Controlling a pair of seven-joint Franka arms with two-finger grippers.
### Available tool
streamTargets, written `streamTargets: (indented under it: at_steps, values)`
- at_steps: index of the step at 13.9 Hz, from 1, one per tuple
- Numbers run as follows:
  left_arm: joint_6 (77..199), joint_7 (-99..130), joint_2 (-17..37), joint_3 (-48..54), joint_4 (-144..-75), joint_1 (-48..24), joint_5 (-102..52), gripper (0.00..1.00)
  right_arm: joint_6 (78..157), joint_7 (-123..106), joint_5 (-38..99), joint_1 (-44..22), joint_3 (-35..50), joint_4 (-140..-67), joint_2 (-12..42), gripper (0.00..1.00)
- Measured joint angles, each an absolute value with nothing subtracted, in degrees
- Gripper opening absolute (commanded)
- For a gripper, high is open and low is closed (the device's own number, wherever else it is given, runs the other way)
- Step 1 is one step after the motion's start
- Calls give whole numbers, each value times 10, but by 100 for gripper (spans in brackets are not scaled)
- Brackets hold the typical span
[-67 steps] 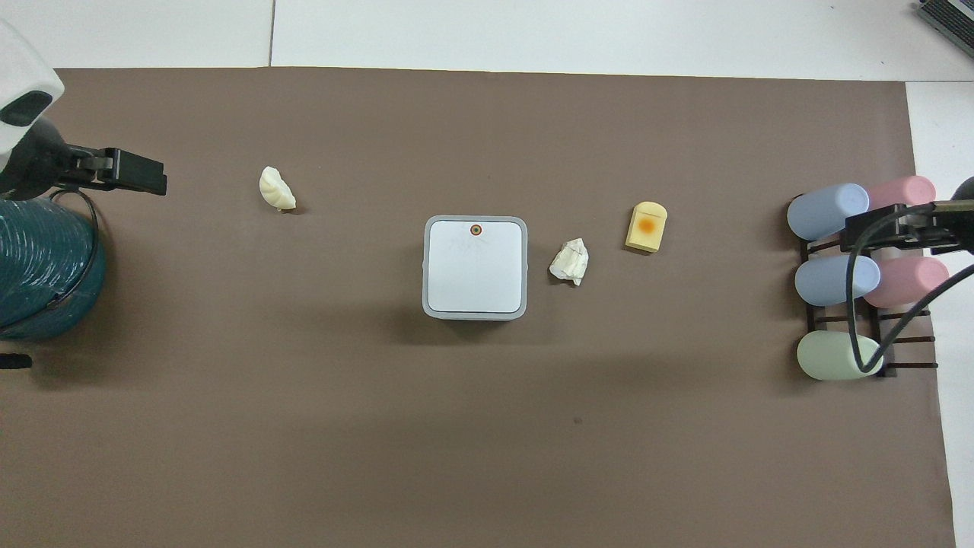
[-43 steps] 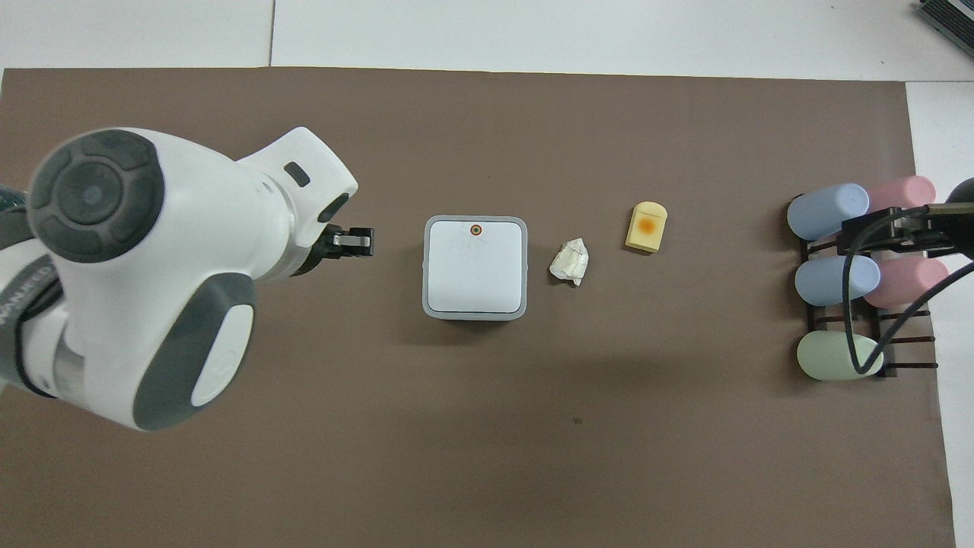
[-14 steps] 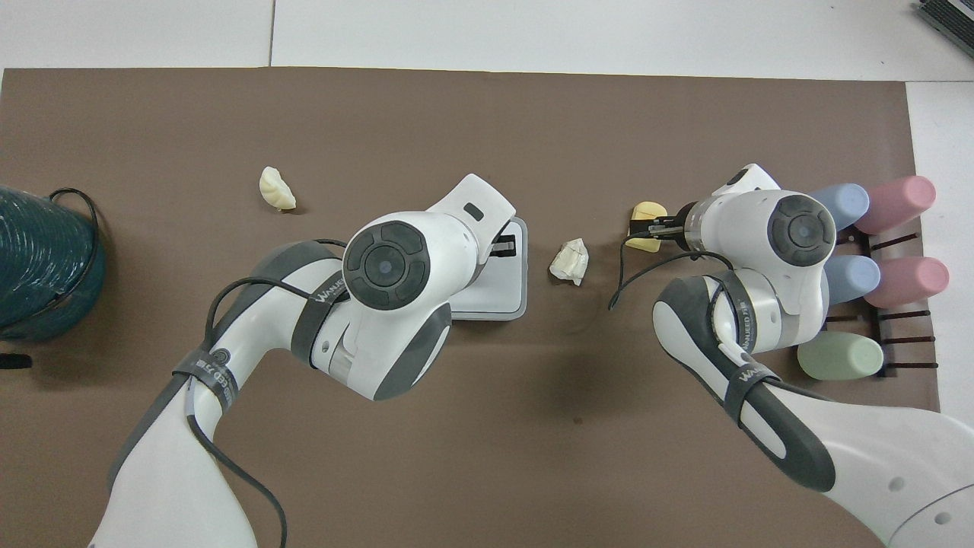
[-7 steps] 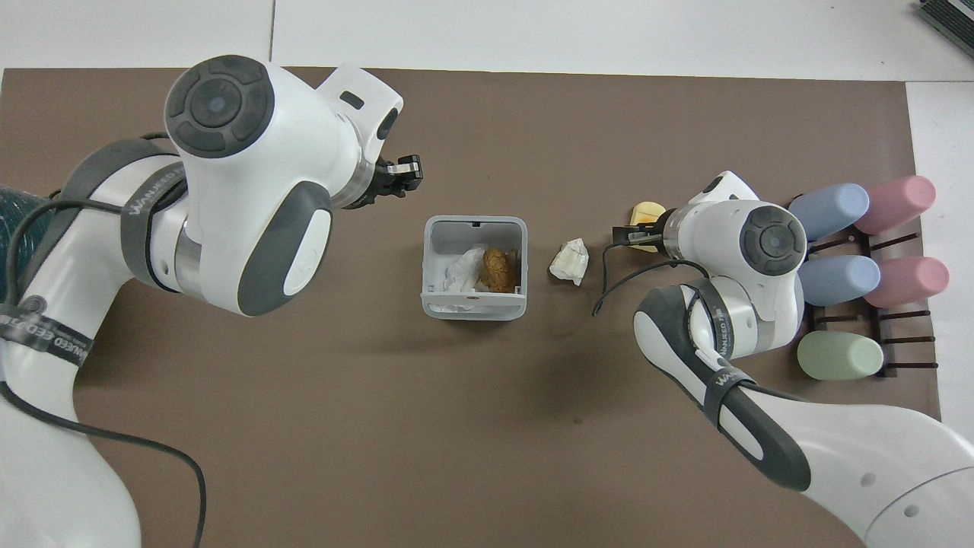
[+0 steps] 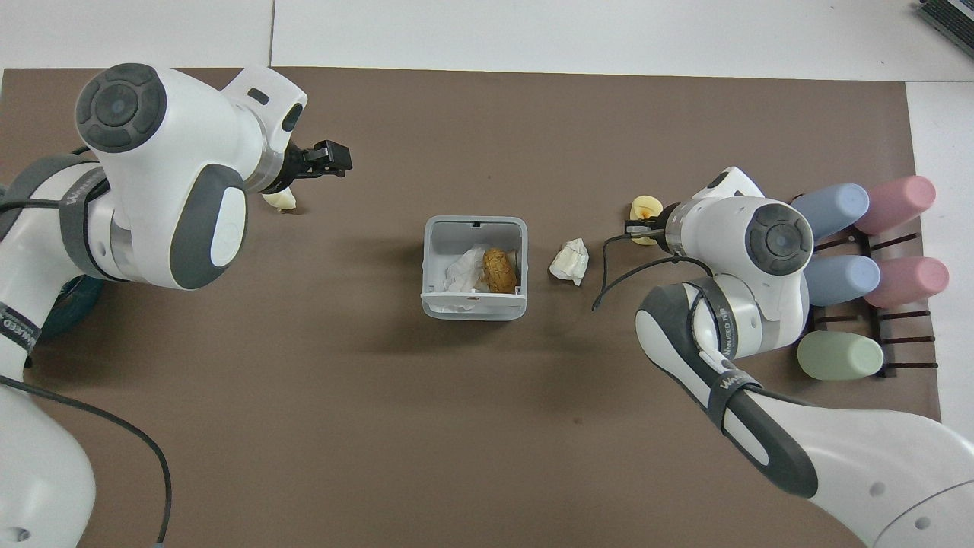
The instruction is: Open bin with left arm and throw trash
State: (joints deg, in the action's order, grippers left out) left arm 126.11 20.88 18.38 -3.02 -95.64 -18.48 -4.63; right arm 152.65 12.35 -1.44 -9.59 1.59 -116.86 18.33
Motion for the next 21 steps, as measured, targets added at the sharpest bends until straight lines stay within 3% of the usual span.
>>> streamTargets:
  at_steps: [3, 8, 13, 14, 18, 21]
  values:
    - [1299, 192, 204, -31, -970, -157, -26, 100, 1503, 155, -14, -96, 16, -1155, 155, 0]
    - [1398, 192, 272, -31, -973, -128, -7, 100, 1351, 257, -14, -114, 34, -1044, 124, 0]
    - [1427, 192, 296, -32, -976, -112, -7, 97, 1338, 402, -15, -198, 37, -1016, 129, 0]
    - [1431, 193, 296, -31, -983, -113, -7, 90, 1338, 424, -16, -215, 37, -1013, 133, 0]
    - [1445, 202, 296, -28, -1013, -117, -7, 24, 1338, 486, -31, -252, 37, -964, 172, 0]
    - [1445, 202, 293, -27, -1014, -118, -7, 0, 1338, 533, -41, -278, 37, -952, 186, 0]
